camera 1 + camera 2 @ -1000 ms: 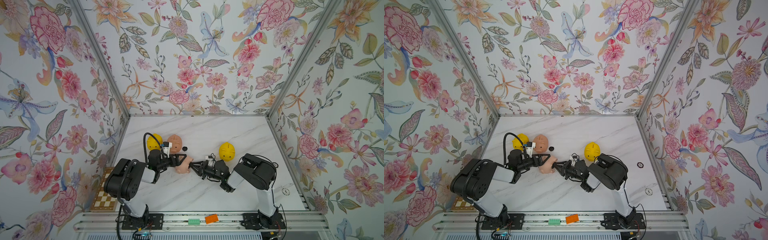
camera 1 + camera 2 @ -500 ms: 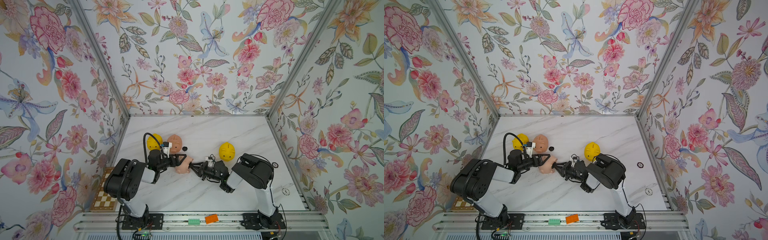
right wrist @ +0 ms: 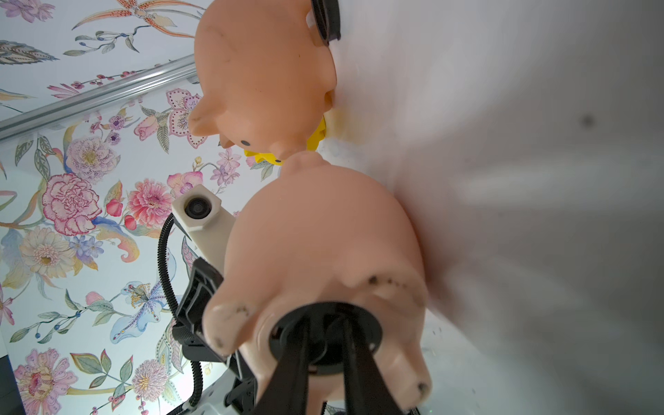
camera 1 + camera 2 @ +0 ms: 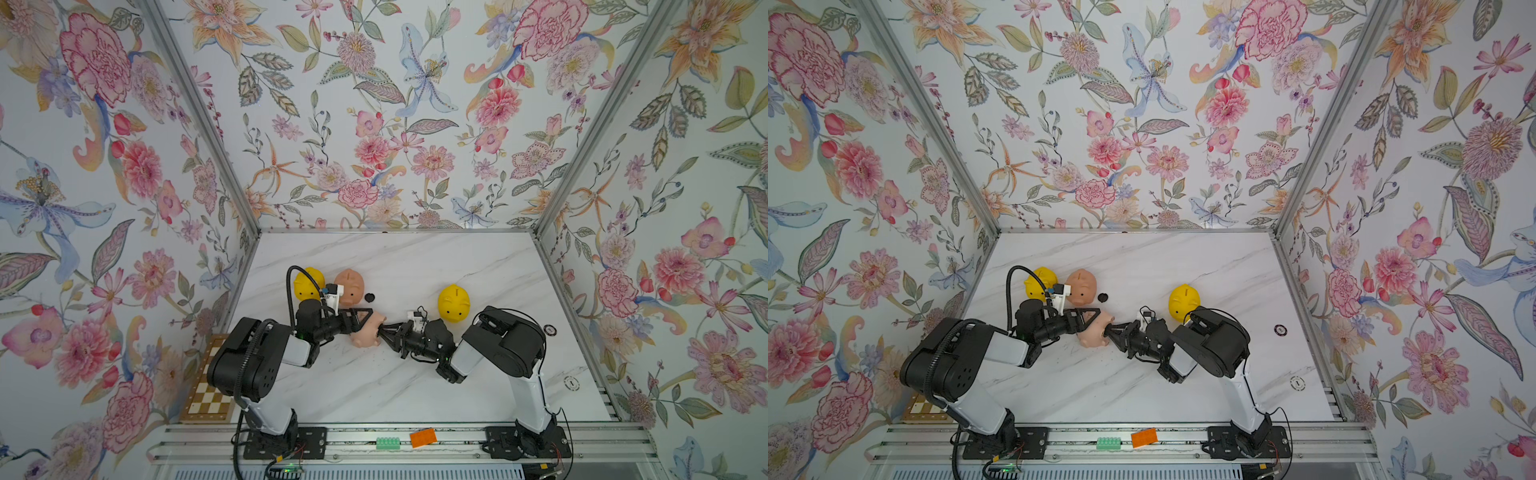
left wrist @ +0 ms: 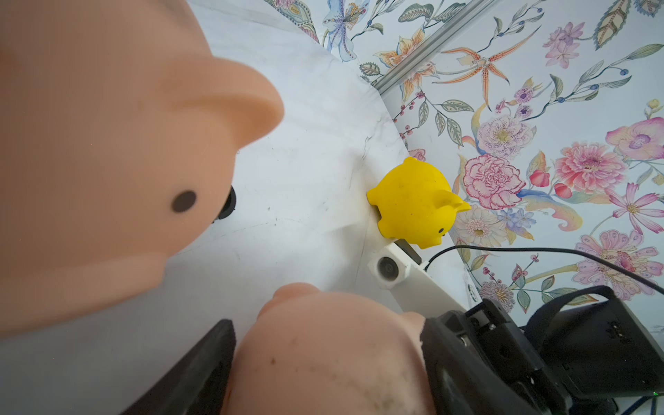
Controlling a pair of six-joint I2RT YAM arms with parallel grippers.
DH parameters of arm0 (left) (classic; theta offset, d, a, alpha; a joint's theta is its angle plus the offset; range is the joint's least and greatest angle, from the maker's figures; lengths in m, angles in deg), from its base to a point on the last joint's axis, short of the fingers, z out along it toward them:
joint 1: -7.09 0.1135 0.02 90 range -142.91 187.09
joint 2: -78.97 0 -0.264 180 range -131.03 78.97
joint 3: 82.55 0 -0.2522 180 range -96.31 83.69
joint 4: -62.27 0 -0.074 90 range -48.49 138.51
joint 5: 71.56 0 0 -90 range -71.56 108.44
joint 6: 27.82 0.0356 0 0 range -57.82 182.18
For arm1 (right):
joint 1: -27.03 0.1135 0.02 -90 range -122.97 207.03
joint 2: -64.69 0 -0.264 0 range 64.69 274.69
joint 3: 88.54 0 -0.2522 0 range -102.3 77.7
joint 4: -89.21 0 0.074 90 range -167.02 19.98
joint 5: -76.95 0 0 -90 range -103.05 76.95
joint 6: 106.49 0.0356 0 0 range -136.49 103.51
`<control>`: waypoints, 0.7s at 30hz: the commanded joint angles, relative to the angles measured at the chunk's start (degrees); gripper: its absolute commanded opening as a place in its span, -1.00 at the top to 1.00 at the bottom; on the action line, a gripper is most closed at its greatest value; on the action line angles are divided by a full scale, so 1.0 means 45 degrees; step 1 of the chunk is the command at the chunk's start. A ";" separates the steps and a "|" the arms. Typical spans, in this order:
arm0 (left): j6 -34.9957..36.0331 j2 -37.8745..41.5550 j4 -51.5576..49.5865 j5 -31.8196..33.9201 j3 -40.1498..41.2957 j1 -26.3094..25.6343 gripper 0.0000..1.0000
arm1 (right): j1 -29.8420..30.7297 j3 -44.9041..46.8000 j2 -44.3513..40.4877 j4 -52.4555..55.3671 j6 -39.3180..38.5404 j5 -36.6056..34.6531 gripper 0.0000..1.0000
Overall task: Open piggy banks
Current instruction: Open the lid on the piggy bank.
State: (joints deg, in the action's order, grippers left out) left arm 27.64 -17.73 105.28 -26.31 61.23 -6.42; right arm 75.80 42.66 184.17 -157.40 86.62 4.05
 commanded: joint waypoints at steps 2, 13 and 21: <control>0.0548 -0.0447 -0.2306 0.0189 0.0713 -0.0248 -0.67 | -0.0019 -0.0526 0.0055 0.0609 -0.0332 -0.0207 0.62; 0.0502 -0.0482 -0.2199 0.0121 0.0716 -0.0277 -0.67 | 0.0164 -0.1300 -0.0332 0.2360 -0.1807 -0.0297 0.85; 0.0508 -0.0482 -0.2206 0.0121 0.0719 -0.0280 -0.67 | 0.0331 -0.1506 -0.0762 0.3421 -0.2950 -0.0560 0.94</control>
State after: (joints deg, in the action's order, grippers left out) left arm 26.74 -17.65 106.24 -23.49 61.49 -6.03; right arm 75.95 38.74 181.53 -147.00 77.40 3.39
